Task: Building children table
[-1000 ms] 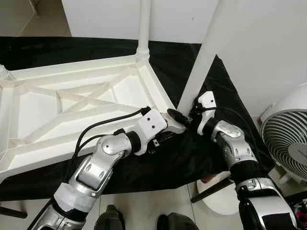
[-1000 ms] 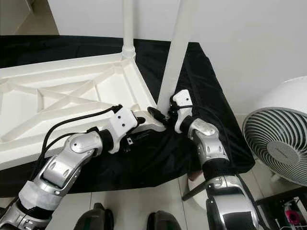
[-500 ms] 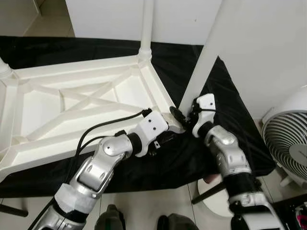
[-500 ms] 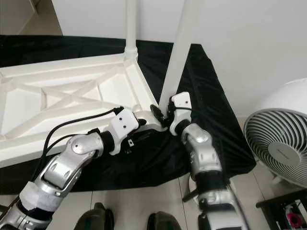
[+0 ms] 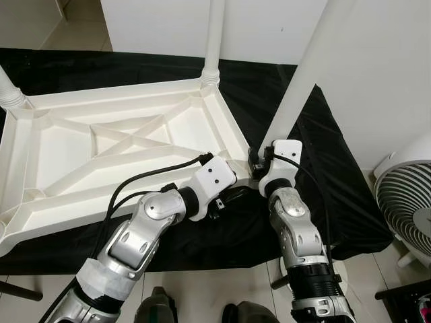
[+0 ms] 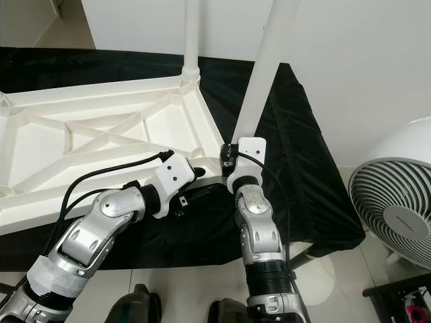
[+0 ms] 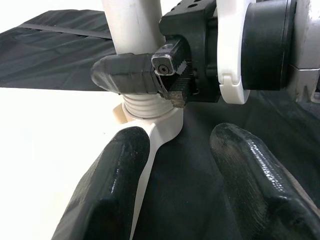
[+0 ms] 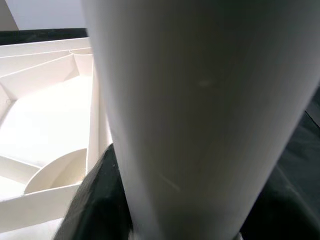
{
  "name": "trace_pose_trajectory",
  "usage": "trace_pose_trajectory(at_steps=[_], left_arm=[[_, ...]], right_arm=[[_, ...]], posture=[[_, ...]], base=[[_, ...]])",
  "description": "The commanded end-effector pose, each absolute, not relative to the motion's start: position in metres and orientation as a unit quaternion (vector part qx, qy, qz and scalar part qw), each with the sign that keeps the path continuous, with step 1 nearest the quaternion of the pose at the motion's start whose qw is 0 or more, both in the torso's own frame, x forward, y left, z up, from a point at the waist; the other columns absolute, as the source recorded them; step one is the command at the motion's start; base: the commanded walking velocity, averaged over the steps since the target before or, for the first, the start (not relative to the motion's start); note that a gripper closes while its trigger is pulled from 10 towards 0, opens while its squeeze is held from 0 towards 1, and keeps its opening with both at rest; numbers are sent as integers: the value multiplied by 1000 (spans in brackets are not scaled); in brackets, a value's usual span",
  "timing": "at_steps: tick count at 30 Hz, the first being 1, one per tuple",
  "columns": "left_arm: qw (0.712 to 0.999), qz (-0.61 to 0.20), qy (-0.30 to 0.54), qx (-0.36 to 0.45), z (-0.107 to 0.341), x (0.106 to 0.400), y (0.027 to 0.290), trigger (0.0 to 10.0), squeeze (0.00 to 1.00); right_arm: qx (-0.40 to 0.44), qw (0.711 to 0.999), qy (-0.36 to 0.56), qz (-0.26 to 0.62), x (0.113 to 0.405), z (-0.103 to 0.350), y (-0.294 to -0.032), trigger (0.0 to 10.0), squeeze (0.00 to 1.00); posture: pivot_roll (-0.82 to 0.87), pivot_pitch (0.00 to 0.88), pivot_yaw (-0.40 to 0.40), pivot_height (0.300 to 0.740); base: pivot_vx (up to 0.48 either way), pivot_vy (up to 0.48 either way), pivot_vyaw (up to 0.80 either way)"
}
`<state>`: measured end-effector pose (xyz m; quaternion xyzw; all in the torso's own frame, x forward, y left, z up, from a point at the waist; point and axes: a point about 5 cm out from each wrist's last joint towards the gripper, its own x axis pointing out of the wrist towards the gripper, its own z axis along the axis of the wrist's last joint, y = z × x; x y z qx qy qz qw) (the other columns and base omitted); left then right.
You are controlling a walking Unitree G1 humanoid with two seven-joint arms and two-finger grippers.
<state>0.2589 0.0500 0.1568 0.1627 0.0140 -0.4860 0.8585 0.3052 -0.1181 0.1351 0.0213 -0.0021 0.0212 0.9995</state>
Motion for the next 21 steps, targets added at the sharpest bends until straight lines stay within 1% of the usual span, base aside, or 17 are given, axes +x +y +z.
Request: trace_pose_trajectory(at_steps=[1,7,9,11,12,13,15,16,17,18,19,21], left_arm=[[847,-506,17,164,155,255,47,10000,0],[847,-506,17,163,155,255,47,10000,0],[848,-505,17,162,155,254,47,10000,0],[848,-505,17,162,155,254,47,10000,0],[848,-504,18,162,155,254,47,10000,0],[848,-504,18,162,155,254,47,10000,0],[848,-504,18,162,155,254,47,10000,0],[848,-503,18,162,155,254,48,10000,0],[848,-503,18,162,155,254,48,10000,0],[849,-503,18,163,155,254,48,10000,0],[849,-503,18,163,155,254,48,10000,0],[849,-502,19,164,156,255,49,10000,0]], right_arm=[[20,1000,17,-12,302,128,-133,10000,1000],[34,999,5,-2,301,133,-131,10000,1000],[39,999,-6,37,302,138,-131,10000,1000],[39,999,-6,37,302,138,-131,10000,1000],[37,998,-5,58,303,139,-131,10000,1000],[33,997,-6,75,303,140,-131,10000,0],[33,997,-6,75,303,140,-131,10000,0],[27,993,-12,112,304,141,-133,10000,0],[27,993,-12,112,304,141,-133,10000,0],[22,988,-12,150,304,142,-135,10000,0],[22,988,-12,150,304,142,-135,10000,0],[-14,973,-22,230,307,143,-139,10000,0]], posture=[[-11,2,-42,740],[-13,2,-43,740],[-10,7,-46,740],[-10,7,-46,740],[-10,7,-46,740],[-11,9,-45,740],[-11,9,-45,740],[-11,10,-44,740],[-11,10,-44,740],[-11,10,-42,740],[-11,10,-42,740],[-12,11,-39,740]], base=[[0,0,0],[0,0,0],[0,0,0],[0,0,0],[0,0,0],[0,0,0],[0,0,0],[0,0,0],[0,0,0],[0,0,0],[0,0,0],[0,0,0]])
